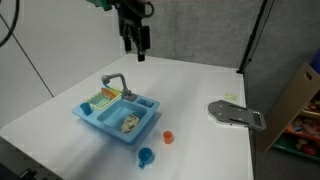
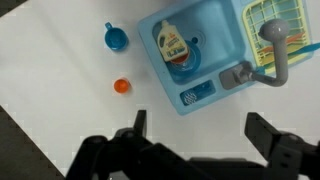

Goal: Move the orange cup to the right side of the blue cup

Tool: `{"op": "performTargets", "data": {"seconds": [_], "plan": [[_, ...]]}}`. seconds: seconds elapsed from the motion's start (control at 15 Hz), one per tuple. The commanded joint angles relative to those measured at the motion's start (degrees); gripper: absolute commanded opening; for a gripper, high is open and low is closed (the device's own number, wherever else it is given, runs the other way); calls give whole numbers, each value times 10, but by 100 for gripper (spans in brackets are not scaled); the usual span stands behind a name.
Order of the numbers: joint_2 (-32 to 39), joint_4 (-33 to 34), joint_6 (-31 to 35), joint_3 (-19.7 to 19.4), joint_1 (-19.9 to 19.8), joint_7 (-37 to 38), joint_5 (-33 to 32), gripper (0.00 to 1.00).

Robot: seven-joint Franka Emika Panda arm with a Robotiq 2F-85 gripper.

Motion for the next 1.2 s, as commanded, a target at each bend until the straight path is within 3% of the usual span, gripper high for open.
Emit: {"op": "performTargets", "data": {"seconds": [0.0,1.13], "plan": [[51,41,30,-6,-7,3,13,100],[276,134,104,-40,-43,5,-1,100]]}}
